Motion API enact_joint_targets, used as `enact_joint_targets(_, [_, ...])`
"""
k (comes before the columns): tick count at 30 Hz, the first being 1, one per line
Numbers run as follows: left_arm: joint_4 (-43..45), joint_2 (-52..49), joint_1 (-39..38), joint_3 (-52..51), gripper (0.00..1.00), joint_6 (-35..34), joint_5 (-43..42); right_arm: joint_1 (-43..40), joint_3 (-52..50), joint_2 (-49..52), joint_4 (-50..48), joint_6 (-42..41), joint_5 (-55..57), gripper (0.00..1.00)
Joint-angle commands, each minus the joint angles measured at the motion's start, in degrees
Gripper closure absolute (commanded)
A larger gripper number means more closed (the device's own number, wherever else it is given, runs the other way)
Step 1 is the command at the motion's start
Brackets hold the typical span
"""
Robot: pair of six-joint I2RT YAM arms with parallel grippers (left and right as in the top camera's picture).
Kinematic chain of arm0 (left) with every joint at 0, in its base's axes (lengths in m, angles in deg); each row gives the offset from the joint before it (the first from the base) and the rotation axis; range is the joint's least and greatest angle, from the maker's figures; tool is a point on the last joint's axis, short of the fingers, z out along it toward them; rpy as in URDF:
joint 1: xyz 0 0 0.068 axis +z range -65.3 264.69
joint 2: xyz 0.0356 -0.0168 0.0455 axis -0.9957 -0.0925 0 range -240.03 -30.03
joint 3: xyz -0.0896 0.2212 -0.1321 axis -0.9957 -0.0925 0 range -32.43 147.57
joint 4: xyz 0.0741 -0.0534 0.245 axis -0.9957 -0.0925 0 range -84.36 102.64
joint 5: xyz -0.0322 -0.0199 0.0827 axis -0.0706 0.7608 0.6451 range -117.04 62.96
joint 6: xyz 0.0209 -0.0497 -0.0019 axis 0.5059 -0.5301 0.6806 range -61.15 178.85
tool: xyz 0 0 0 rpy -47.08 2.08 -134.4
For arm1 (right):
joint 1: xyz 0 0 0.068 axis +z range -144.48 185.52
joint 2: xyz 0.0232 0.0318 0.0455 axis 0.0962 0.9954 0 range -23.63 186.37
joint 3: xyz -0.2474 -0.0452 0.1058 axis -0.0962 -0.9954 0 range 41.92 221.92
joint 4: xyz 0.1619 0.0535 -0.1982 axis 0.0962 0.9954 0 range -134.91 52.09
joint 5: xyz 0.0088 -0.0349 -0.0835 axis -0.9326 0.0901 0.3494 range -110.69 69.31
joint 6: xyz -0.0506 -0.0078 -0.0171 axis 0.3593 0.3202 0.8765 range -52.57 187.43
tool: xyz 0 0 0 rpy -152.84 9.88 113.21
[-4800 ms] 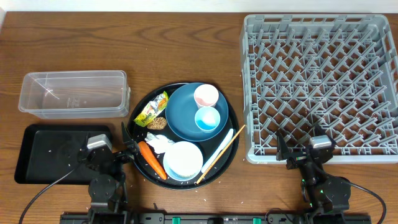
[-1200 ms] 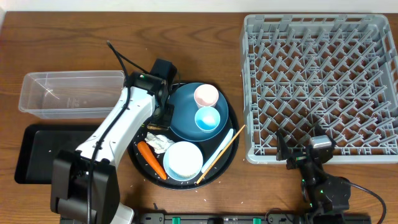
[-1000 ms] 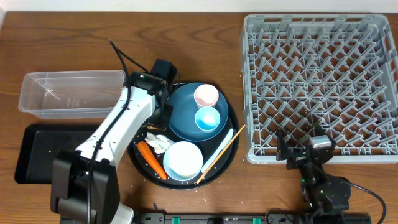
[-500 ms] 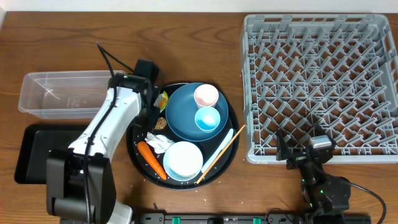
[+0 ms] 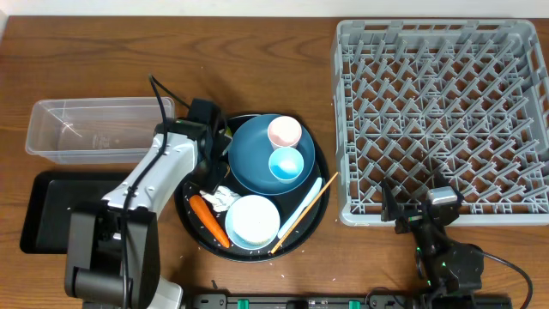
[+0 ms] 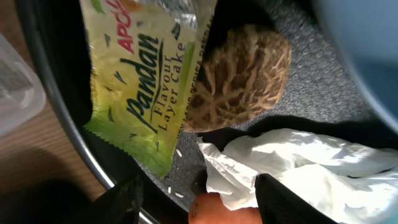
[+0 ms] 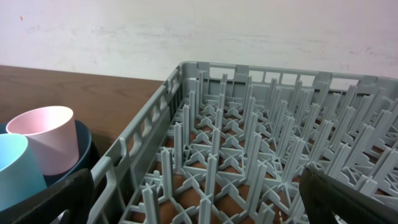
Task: Sort waste into correct bins and load items into the dishwasher rack
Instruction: 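Close the left gripper on the yellow snack wrapper and lift it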
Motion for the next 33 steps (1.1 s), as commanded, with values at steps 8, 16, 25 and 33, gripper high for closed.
enact_joint_targets(8, [2.0,-0.2,0.2,-0.3,0.41,1.1,1.6,0.2,-0.1,-0.2,0.1,0.4,-0.4,0.01])
enact_joint_targets(16, [5.5,-0.2,0.2,-1.5,0.44,1.1,3.7,0.2,-0.1,-0.2,0.1,0.4,-0.4,0.01])
enact_joint_targets(25, [6.3,-0.2,0.2,-1.6,0.59,1.1,3.7,0.2,-0.1,-0.2,0.1,0.4,-0.4,0.01])
enact_joint_targets(33, [8.3,-0.2,0.2,-3.5,0.60,1.1,3.7,0.2,-0.1,-0.2,0.1,0.4,-0.4,0.01])
